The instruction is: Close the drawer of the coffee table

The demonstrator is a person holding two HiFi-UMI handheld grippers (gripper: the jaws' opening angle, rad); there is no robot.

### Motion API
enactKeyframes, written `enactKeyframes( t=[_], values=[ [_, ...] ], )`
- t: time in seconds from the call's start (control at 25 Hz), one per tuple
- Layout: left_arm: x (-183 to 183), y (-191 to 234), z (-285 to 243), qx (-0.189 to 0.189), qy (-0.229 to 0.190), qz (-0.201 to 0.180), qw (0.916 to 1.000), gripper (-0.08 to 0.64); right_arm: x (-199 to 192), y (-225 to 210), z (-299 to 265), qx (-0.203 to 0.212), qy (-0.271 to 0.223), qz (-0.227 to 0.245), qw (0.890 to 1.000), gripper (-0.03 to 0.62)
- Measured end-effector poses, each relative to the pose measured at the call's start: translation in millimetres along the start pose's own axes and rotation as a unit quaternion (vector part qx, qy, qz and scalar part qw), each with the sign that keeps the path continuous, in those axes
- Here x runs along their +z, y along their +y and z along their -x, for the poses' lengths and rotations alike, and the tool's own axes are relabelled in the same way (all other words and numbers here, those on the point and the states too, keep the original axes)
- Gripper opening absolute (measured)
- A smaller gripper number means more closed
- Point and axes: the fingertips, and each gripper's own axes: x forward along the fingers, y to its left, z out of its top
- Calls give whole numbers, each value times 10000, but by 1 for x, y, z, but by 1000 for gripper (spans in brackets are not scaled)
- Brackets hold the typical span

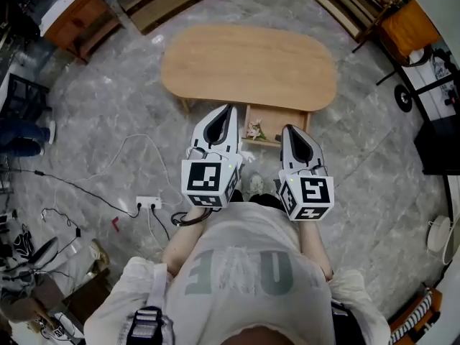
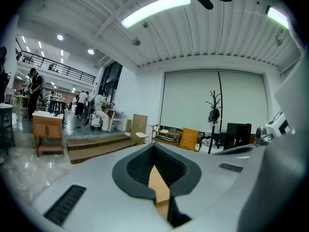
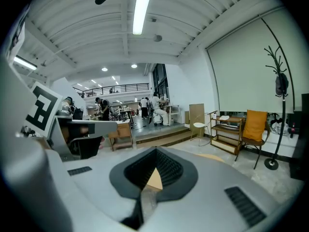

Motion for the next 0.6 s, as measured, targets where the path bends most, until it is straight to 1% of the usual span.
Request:
enactKeyframes(
  t=[0.12, 0.28, 0.6],
  values=[
    [0, -4, -9, 54, 6, 41, 10000, 8, 2, -11, -3, 52, 34, 78, 9999, 5],
    [2, -4, -17, -49, -16, -20, 10000, 8, 0, -19, -9, -54, 0, -11, 10000, 6],
    [10, 4, -31, -91, -66, -111, 9999, 8, 15, -27, -17, -121, -275, -39, 9995, 6]
  ],
)
